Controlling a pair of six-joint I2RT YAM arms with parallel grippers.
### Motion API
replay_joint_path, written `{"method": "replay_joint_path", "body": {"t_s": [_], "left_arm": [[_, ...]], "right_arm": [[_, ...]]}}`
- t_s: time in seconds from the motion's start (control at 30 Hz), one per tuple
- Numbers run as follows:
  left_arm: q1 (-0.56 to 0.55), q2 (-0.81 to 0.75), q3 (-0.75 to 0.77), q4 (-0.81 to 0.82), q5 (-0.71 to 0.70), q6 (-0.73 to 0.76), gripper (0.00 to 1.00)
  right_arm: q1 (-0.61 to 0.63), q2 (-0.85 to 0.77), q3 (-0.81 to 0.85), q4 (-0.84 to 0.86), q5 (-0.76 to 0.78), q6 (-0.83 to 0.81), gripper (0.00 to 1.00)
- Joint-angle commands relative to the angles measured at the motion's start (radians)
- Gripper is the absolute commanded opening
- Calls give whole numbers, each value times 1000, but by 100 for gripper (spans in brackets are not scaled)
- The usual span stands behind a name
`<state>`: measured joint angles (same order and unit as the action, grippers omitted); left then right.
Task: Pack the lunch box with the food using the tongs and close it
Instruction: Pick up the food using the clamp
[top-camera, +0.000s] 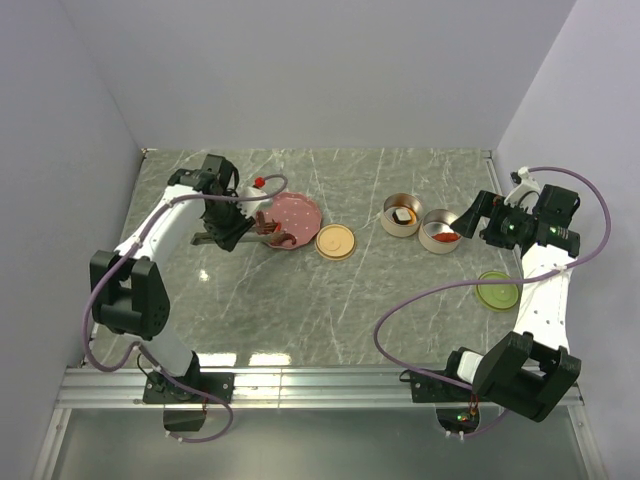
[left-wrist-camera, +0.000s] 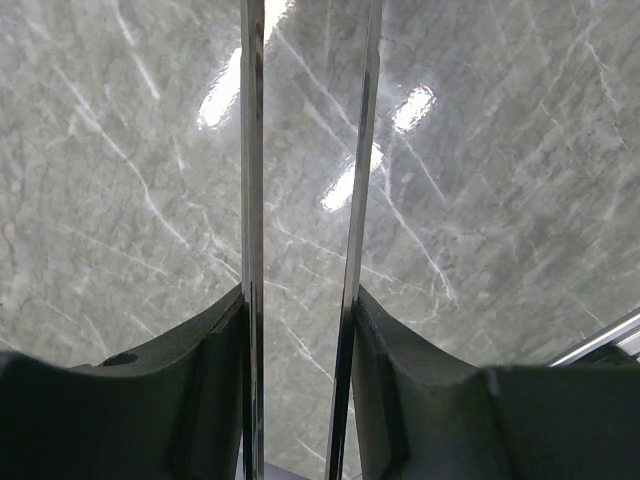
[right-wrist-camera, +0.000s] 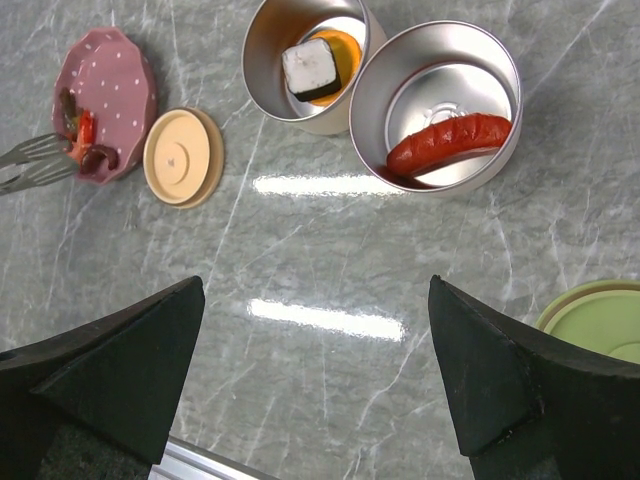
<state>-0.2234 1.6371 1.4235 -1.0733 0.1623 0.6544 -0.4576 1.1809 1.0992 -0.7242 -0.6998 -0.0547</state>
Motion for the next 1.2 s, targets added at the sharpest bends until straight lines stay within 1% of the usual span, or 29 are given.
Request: {"method": "replay_joint_path", "body": {"t_s": [0.0, 0.33, 0.5, 0.67, 0.83, 0.97, 1.17], "left_arm": [[-21, 21, 57, 16, -4, 17, 45], [-67, 82, 83, 26, -23, 8, 45], [-70, 115, 91, 18, -55, 13, 46], [-70, 119, 100, 3, -69, 19, 44], [-71, 122, 158, -37, -43, 13, 36], [-80, 124, 186, -47, -38, 11, 26], [-108, 119, 247, -45, -15, -7, 18]], "right_arm": [[5, 2, 44, -1, -12, -19, 100], [5, 14, 47, -11, 0, -27, 100], [5, 8, 42, -8, 14, -30, 100], [7, 6, 39, -4, 17, -31, 100], [5, 6, 37, 0, 16, -27, 100], [7, 3, 42, -3, 23, -36, 100], [5, 3, 45, -4, 17, -33, 100]]}}
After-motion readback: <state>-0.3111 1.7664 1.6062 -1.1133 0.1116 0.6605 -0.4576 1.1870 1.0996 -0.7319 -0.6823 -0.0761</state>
